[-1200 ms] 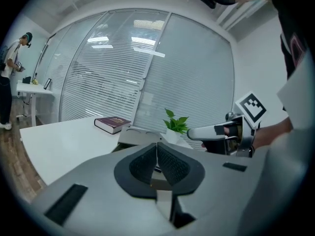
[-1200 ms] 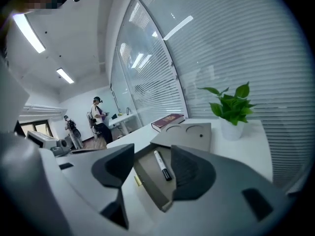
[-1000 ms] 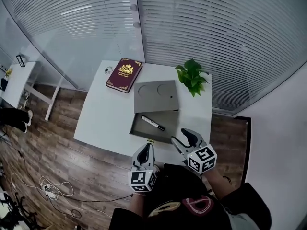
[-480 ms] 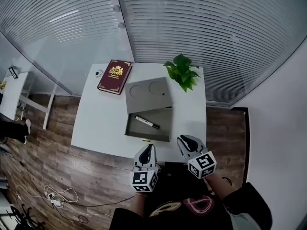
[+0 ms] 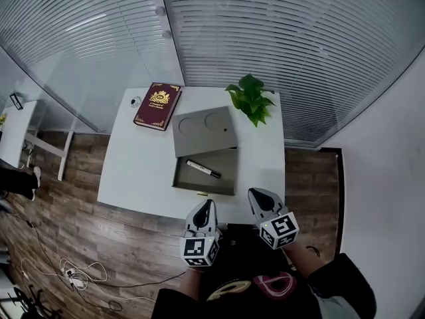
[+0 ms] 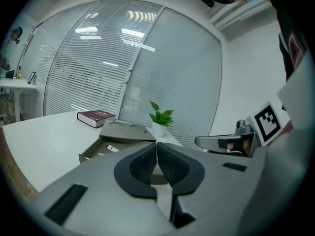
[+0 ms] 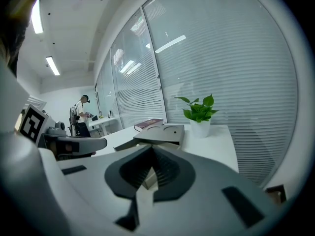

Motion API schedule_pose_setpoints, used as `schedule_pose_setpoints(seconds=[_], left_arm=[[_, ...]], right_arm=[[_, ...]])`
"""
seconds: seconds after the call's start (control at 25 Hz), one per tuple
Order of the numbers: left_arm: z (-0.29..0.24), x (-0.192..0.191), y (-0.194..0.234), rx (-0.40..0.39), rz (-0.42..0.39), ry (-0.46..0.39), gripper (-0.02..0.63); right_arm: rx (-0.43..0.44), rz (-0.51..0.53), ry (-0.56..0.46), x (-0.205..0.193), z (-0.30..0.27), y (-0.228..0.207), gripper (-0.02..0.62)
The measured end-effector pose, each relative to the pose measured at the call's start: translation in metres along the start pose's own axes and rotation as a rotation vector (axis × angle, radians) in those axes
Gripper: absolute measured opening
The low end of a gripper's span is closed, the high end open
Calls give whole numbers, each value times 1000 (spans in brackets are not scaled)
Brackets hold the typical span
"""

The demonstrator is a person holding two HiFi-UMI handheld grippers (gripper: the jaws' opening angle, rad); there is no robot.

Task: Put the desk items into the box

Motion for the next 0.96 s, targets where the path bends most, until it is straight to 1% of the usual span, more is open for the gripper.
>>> schedule_pose_setpoints(seconds=[0.24, 0.48, 0.96], left_arm=[[4, 2, 0, 1, -2, -11, 21], [8, 6, 5, 20, 2, -32, 20], [16, 4, 3, 22, -4, -48, 20]], right_arm=[[-6, 15, 7, 1, -1, 4, 9], [1, 59, 19, -1, 3, 10, 9], [-15, 70, 14, -4, 12, 12, 9]])
Point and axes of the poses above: the fingertips, and each gripper's own axes: z backward along the fingers, y to its left, x out of its top, the point moved 9 cm from there along z, backward along the fingers, and after that the axes turned 9 degrees about x, right-handed, at the moved point
